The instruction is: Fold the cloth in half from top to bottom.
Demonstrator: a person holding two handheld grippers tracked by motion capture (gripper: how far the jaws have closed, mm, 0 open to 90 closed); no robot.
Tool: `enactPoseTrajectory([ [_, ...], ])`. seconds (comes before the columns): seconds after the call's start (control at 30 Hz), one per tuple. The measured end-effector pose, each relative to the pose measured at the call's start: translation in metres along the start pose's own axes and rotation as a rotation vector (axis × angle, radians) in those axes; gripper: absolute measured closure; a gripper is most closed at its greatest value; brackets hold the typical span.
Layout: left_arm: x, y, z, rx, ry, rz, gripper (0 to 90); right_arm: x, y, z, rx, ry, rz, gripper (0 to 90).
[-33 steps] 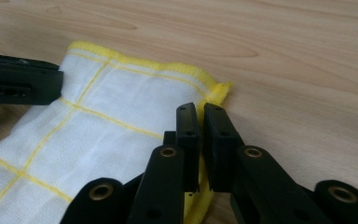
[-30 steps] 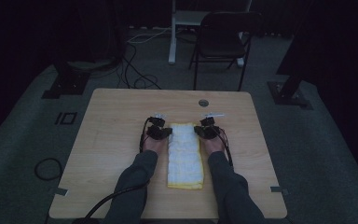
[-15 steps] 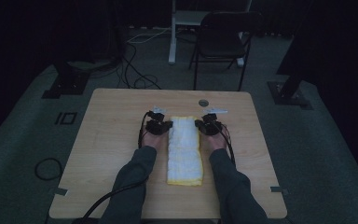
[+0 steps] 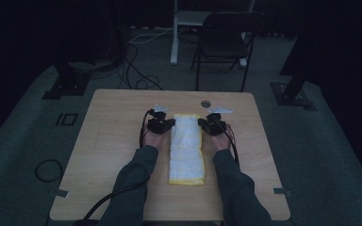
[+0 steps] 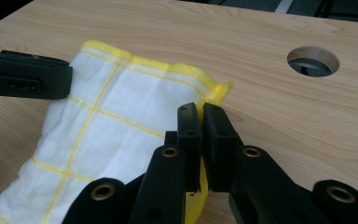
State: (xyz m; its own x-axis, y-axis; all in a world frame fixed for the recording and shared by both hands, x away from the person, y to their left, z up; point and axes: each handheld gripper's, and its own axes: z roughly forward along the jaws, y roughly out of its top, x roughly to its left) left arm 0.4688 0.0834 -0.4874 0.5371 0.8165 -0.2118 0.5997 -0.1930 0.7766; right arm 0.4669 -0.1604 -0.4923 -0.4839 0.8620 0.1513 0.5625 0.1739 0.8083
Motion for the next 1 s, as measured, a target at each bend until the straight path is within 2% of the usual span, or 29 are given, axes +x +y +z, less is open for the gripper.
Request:
enactPoseTrajectory([
  [0.33, -0.008, 0.006, -0.006, -0.028, -0.014, 0.02, 87.4, 0.001, 0.002, -0.007, -0.018, 0.003, -0.008, 87.1],
  [0.47, -0.011, 0.006, -0.009, -0.035, -0.018, 0.022, 87.3, 0.003, 0.002, -0.011, -0.028, 0.022, -0.006, 87.1],
  [1.0, -0.02, 0.005, -0.027, -0.085, -0.052, 0.045, 87.4, 0.004, -0.001, -0.029, -0.077, 0.041, -0.004, 87.3],
])
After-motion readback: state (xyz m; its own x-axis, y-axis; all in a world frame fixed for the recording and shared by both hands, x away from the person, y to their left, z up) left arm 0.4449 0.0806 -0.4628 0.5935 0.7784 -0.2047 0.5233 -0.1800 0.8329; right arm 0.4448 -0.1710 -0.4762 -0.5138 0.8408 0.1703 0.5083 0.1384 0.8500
